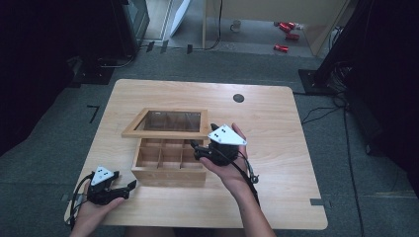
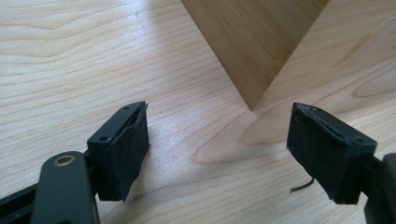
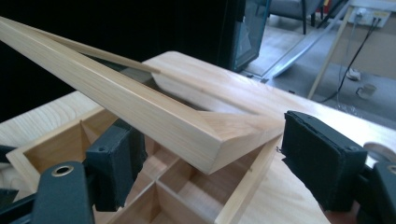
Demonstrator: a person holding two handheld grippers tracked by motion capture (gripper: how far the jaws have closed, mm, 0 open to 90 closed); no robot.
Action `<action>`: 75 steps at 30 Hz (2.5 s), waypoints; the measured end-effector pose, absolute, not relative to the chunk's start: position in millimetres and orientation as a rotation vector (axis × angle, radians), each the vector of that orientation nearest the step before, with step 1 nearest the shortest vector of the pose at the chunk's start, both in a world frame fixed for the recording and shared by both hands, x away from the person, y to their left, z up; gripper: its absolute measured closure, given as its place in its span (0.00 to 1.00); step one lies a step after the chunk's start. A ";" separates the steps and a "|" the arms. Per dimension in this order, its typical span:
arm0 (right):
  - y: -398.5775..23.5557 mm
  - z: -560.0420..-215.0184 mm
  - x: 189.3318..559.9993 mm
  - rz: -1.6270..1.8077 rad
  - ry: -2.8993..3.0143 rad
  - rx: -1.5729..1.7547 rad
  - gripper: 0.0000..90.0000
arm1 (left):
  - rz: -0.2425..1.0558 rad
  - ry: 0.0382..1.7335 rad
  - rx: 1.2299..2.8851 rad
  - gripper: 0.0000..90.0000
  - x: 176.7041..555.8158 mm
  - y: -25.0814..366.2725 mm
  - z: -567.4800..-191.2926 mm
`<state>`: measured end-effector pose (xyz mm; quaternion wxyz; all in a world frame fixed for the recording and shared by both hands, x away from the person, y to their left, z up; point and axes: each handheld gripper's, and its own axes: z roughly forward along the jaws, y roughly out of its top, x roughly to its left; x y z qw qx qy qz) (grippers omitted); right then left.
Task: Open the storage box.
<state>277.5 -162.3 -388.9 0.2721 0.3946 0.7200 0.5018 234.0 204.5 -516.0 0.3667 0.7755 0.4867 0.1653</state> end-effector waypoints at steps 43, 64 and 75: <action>-184.6 -372.6 377.5 1.560 1.879 1.071 0.61 | 0.428 1.247 1.991 0.24 233.5 203.9 -516.6; -174.3 -380.7 415.1 1.395 1.801 1.084 0.75 | 0.421 1.242 1.987 0.25 234.7 204.1 -516.7; -170.7 -379.9 440.6 1.406 1.752 1.222 0.75 | 0.446 1.237 2.008 0.25 234.4 201.4 -516.8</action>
